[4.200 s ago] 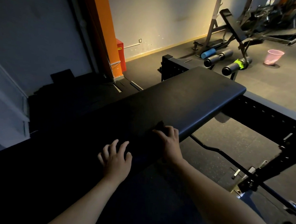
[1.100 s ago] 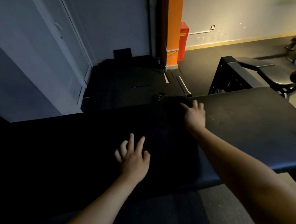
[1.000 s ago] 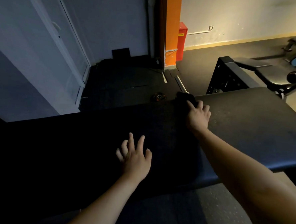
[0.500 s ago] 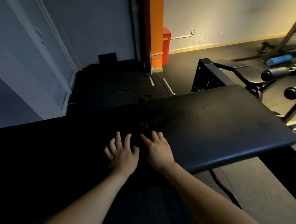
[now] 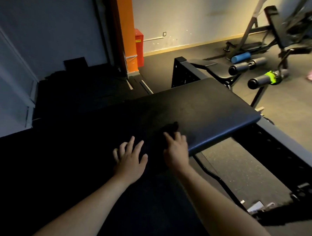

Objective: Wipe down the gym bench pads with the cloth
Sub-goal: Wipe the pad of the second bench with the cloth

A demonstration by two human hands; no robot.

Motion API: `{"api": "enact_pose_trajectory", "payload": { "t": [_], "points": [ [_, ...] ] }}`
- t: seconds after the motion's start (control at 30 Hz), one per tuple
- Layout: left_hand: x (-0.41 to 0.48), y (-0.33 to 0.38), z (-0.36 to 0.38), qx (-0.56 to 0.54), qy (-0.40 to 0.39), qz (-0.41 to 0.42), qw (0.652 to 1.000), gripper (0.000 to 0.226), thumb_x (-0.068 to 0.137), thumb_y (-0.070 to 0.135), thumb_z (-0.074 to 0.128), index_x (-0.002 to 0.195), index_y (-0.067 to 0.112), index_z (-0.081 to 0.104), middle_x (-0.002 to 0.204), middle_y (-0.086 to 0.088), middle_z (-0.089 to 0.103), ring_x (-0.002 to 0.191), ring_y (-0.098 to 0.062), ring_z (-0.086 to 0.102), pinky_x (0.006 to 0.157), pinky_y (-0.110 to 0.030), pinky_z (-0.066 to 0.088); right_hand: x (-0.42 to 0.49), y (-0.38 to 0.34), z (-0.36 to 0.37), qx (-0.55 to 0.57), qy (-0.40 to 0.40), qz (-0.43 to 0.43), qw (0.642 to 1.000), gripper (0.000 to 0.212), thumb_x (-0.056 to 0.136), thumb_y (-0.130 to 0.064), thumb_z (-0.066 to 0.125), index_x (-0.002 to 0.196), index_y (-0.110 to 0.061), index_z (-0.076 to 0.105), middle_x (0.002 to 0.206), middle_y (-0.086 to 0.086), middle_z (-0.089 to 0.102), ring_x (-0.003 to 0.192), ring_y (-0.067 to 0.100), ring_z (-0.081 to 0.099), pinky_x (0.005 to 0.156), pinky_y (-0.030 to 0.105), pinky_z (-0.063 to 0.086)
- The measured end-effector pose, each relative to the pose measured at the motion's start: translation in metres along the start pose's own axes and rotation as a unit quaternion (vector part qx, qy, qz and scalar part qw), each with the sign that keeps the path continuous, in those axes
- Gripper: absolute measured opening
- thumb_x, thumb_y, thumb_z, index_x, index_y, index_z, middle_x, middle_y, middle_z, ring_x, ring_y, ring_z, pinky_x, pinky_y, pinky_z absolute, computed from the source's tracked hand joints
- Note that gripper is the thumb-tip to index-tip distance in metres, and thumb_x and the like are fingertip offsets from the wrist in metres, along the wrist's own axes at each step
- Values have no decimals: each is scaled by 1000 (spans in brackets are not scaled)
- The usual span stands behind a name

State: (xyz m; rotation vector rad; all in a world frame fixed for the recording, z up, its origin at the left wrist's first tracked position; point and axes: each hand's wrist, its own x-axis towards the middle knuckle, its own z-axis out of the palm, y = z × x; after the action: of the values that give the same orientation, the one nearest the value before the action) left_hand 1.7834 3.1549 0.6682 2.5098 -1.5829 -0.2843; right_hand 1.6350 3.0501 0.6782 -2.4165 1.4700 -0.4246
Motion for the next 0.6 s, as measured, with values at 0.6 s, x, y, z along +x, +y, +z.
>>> {"api": "enact_pose_trajectory", "payload": {
  "t": [0.6],
  "points": [
    [-7, -5, 2, 8, -4, 47, 999, 57, 102, 51, 33, 156, 31, 28, 167, -2, 13, 149, -25, 11, 119, -54, 5, -44, 13, 18, 350, 213, 319, 854, 48, 100, -17, 49, 141, -40, 47, 145, -3, 24, 138, 25, 22, 118, 49, 25]
  ]
}}
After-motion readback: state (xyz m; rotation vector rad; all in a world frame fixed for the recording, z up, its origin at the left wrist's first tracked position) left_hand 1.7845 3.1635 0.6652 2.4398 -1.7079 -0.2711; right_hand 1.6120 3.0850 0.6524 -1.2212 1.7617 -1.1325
